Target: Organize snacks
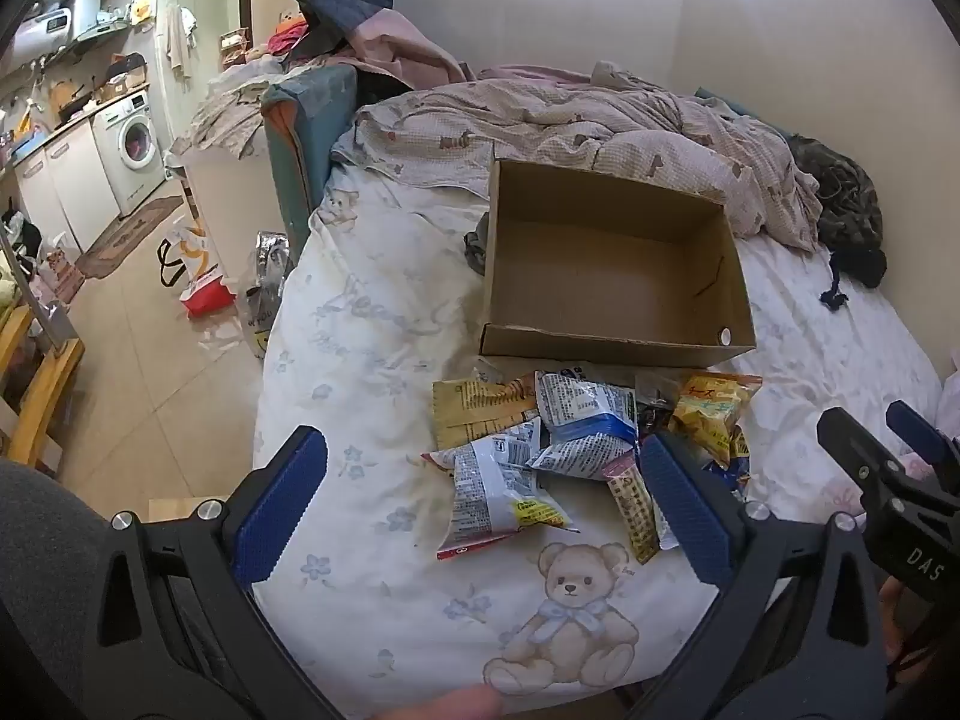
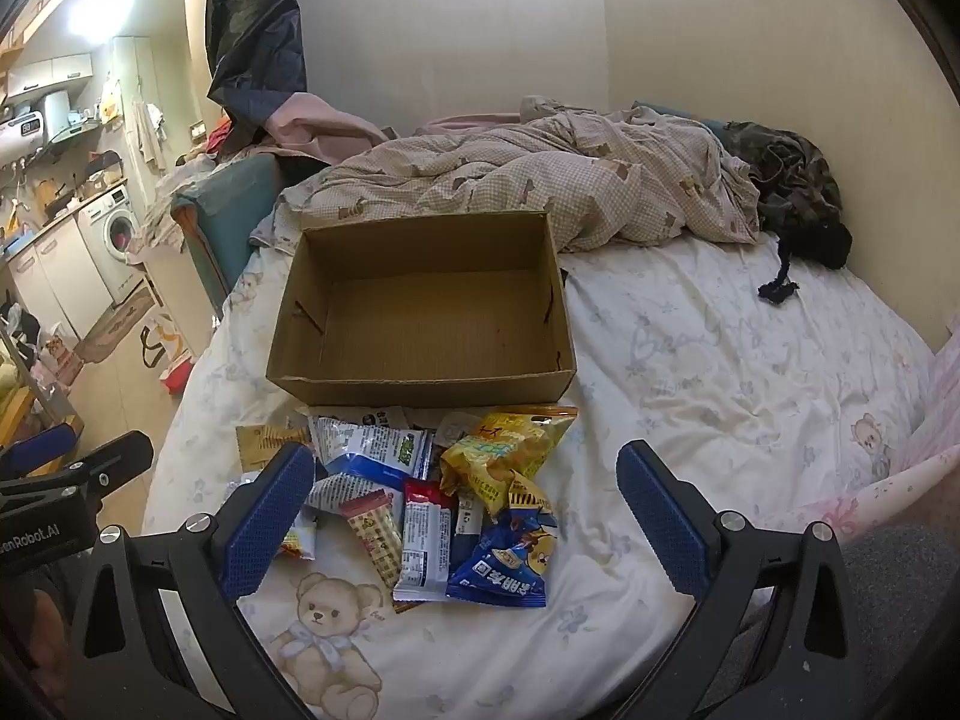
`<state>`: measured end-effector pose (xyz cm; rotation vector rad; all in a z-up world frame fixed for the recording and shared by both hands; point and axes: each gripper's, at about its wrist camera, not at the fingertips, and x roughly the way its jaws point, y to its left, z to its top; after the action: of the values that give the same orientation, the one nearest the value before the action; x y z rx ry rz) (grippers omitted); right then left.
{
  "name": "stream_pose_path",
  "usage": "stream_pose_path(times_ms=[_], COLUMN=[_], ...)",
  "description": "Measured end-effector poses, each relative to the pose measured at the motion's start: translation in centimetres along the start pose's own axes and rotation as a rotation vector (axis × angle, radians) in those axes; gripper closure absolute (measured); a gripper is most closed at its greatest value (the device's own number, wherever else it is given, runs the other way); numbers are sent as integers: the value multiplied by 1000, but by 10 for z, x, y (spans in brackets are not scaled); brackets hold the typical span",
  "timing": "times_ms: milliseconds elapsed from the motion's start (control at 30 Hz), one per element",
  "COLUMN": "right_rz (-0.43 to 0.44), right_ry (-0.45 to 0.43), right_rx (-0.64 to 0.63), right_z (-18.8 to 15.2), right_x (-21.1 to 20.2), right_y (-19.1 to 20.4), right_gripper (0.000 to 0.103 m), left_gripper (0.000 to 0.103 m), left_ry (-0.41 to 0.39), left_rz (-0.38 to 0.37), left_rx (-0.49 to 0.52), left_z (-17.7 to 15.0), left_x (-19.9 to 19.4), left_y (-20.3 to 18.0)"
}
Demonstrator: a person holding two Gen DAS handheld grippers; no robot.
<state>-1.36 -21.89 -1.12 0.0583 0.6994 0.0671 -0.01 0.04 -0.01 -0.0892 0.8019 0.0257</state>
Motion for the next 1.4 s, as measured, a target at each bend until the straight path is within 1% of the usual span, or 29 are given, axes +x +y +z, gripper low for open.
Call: stream_pose_path(times_ms=[567,1067,1167,1400], right_rz=[2,1,1,0], right_ry=[-1,-1,-3,2], right_rx=[0,0,1,-1], right_z=[0,1,2,1], right_x=[1,0,0,0], right_y=[-1,-2,-2,-2], right_gripper=[0,0,0,0], left_gripper=[0,0,0,0], left_ry=[-3,-9,-7,-6], left_rz=[11,11,12,7], left_rx=[8,7,7,8], left_z=[0,4,1,2], left_x=[0,-3,-4,-4], left_y=[-1,4,8,5])
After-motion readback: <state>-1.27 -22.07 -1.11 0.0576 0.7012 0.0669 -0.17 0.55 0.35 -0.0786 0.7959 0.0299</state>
